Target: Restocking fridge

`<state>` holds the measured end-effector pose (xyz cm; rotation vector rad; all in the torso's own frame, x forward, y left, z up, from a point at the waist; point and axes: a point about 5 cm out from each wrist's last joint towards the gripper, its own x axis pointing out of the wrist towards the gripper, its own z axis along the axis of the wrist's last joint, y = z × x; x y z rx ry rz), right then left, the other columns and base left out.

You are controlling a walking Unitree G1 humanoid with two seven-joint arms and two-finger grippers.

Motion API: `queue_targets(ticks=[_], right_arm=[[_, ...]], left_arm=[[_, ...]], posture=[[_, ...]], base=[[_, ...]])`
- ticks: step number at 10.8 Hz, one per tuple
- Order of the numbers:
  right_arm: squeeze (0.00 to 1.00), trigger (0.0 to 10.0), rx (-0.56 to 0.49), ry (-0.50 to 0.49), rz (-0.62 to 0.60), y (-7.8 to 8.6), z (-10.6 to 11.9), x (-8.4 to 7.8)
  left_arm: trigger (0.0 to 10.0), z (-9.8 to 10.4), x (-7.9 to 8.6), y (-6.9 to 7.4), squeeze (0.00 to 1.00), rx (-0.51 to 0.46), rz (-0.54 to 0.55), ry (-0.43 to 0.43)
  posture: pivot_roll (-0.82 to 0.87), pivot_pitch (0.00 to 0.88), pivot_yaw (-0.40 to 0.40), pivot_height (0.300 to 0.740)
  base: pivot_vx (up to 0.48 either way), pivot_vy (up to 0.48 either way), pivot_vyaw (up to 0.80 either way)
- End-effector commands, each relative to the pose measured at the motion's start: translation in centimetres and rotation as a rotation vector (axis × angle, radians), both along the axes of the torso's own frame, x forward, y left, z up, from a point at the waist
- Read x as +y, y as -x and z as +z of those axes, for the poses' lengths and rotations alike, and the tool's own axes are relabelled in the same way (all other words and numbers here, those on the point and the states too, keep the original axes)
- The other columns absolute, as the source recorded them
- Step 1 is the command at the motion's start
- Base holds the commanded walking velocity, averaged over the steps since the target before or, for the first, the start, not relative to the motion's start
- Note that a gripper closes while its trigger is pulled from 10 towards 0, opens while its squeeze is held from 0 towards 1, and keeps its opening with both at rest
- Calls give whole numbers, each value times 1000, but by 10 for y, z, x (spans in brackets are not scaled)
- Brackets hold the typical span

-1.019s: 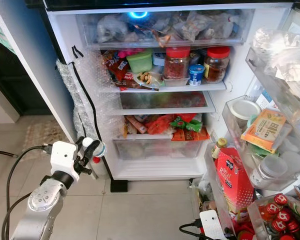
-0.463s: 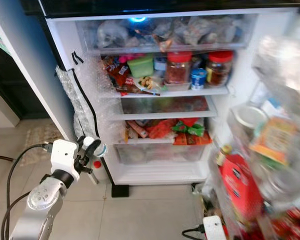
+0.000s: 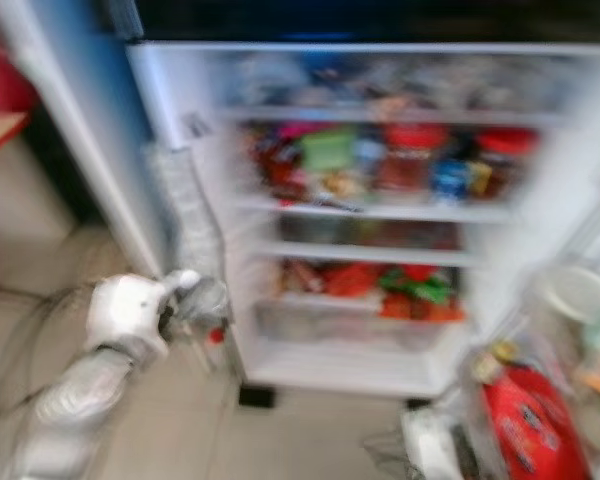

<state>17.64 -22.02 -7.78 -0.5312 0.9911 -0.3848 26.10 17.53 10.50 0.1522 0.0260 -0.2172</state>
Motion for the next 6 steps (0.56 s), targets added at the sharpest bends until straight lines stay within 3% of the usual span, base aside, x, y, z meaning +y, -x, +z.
queue_targets(ticks=[1, 5, 6], right_arm=[[0, 10000, 50, 29, -32, 16, -4, -14], [0, 10000, 52, -59, -24, 17, -7, -11], [0, 10000, 54, -70, -13, 17, -7, -12]], left_arm=[[10000, 11, -19, -4, 0, -47, -62, 41], [10000, 8, -22, -3, 0, -13, -109, 37], [10000, 6, -24, -3, 0, 8, -128, 32]], posture=[[-15, 32, 27, 740], [-5, 31, 30, 740], [-2, 33, 28, 740]], base=[[322, 0, 0], [321, 0, 0], [0, 0, 0]])
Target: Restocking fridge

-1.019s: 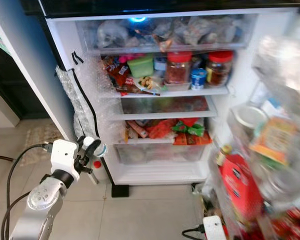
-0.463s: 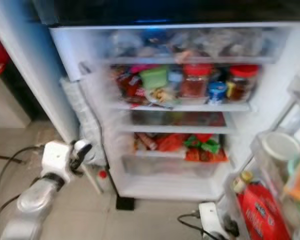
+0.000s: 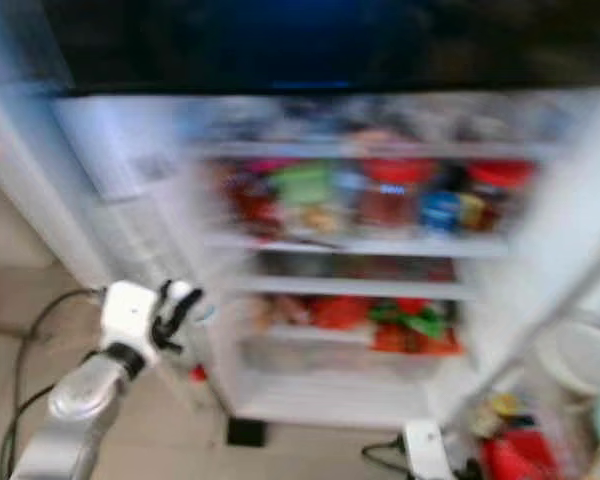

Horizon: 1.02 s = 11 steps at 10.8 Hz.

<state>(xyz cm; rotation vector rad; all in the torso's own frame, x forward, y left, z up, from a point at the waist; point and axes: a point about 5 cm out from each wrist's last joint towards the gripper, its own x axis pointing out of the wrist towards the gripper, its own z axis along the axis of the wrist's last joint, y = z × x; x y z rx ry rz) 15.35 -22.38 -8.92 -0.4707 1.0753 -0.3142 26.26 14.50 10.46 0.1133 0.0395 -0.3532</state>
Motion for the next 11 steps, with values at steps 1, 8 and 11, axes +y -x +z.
queue_targets(ticks=[1, 8, 11], right_arm=[[0, 10000, -21, 17, -16, -6, 4, -8], [0, 10000, -11, 10, 2, -6, 4, -9], [0, 10000, -9, 12, 11, -7, 5, -9]], left_arm=[[10000, 4, 5, 0, 0, -6, -8, -1], [10000, 2, 4, 1, 0, 8, -21, -30], [10000, 1, 4, 0, 0, 10, -24, -36]], posture=[[-3, 33, 26, 740], [2, 29, 22, 740], [2, 26, 22, 740]], base=[[0, 0, 0], [0, -38, 0], [0, -305, 0]])
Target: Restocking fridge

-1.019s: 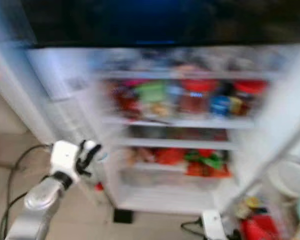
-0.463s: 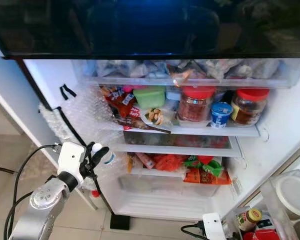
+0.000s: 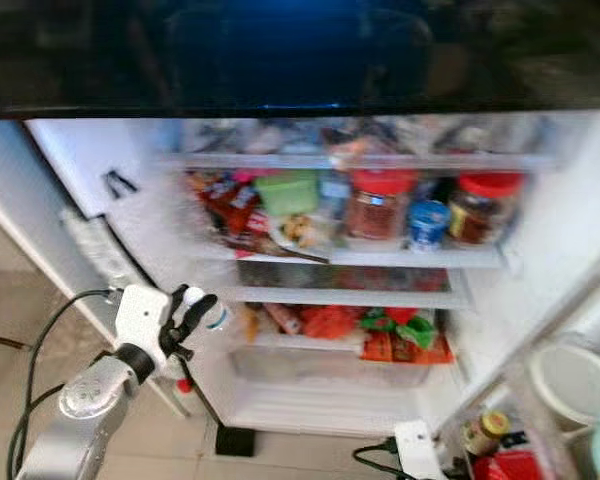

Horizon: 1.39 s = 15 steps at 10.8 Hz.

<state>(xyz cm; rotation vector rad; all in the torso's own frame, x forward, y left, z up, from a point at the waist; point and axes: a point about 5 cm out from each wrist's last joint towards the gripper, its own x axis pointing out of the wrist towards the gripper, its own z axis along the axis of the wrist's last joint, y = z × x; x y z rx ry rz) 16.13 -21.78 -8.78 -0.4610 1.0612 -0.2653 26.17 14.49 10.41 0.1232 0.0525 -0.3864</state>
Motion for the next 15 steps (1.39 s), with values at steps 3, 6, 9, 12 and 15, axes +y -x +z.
queue_targets(ticks=[3, 6, 9, 12, 15], right_arm=[[0, 10000, -2, 44, -19, 0, 3, -15], [0, 10000, -2, 39, -16, 0, 3, -15], [0, 10000, -8, 22, -11, 0, 3, -14], [0, 10000, -11, 14, -12, 0, 3, -13], [0, 10000, -33, -13, -18, 0, 3, -13]], left_arm=[[10000, 1, 4, -1, 0, -1, 10, -23], [10000, 0, 4, -1, 0, 1, 11, -23], [10000, -1, 3, -1, 0, 13, -3, -25], [10000, -1, 0, 0, 0, 21, -37, -23], [10000, 0, -1, 0, 0, 14, -30, -28]], posture=[[1, 26, 21, 740], [0, 27, 21, 740], [1, 27, 24, 740], [0, 28, 24, 740], [1, 29, 21, 740]], base=[[0, -311, 0], [0, -209, 0], [0, 0, 0], [0, 0, 0], [0, 0, 0]])
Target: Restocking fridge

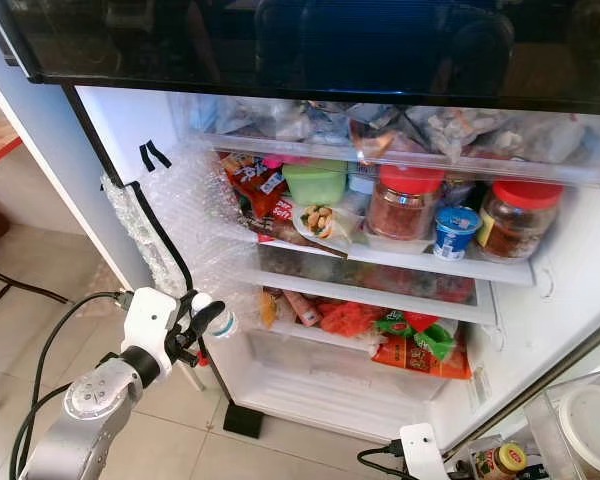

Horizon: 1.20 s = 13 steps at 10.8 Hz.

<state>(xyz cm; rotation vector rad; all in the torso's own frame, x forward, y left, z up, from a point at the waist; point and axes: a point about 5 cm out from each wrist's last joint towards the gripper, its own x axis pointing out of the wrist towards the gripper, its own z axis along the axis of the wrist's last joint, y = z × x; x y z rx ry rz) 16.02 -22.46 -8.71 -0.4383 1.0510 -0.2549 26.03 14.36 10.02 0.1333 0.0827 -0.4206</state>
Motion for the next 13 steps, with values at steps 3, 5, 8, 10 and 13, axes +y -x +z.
queue_targets(ticks=[3, 5, 8, 10, 13], right_arm=[[0, 10000, -12, -16, -32, 0, 1, -6], [0, 10000, -9, -20, -31, 0, 1, -6], [0, 10000, -8, -22, -32, -1, 1, -6], [0, 10000, -13, -23, -38, 0, 1, -6], [0, 10000, -9, -30, -37, 0, 1, -6]], left_arm=[[10000, 3, 1, -1, 0, -15, 2, -16], [10000, 3, 1, -2, 0, -15, 2, -18], [10000, 3, 1, -2, 0, -17, 2, -22], [10000, 3, 1, -2, 0, -18, 0, -28], [10000, 3, 1, -2, 0, -19, 0, -30]], posture=[[2, 28, 20, 740], [2, 28, 21, 740], [2, 26, 22, 740], [4, 26, 21, 740], [5, 26, 20, 740]], base=[[0, 0, -254], [0, 0, -662], [0, 0, -152], [0, 0, 0], [0, -161, -506]])
